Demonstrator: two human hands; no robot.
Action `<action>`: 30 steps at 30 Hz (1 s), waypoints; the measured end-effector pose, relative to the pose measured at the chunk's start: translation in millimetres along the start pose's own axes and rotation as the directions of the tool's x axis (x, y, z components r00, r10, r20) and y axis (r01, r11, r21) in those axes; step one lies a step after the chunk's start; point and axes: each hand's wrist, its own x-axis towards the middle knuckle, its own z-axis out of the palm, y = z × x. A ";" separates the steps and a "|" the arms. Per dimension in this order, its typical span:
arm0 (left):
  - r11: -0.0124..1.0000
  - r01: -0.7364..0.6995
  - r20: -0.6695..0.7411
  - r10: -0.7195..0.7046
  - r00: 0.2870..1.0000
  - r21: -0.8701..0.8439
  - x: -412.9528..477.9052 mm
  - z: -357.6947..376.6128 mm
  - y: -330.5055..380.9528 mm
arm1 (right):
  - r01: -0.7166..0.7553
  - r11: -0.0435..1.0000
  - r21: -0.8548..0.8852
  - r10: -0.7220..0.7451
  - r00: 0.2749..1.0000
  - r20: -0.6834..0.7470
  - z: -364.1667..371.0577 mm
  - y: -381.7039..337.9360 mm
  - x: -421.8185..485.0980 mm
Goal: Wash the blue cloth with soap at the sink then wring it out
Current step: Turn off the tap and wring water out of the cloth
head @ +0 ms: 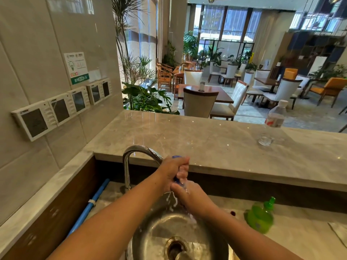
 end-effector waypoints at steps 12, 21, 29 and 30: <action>0.996 0.019 -0.061 -0.014 0.998 0.089 2.6 -2.8 -5.1 | 0.096 0.870 -0.484 -0.094 0.995 0.029 6.0 13.9 5.5; 0.999 -0.006 0.058 0.003 0.998 0.050 1.1 1.0 8.1 | 0.082 0.987 -0.138 -0.090 0.994 -0.056 -6.6 -2.2 1.2; 0.993 -0.031 0.123 0.016 0.992 0.117 -5.0 9.0 23.6 | 0.179 0.910 -0.373 -0.168 0.984 0.063 -24.2 -11.3 6.4; 0.993 -0.029 0.111 0.016 0.994 0.118 -5.7 8.2 21.5 | 0.204 0.885 -0.418 -0.191 0.979 0.074 -22.6 -10.4 6.7</action>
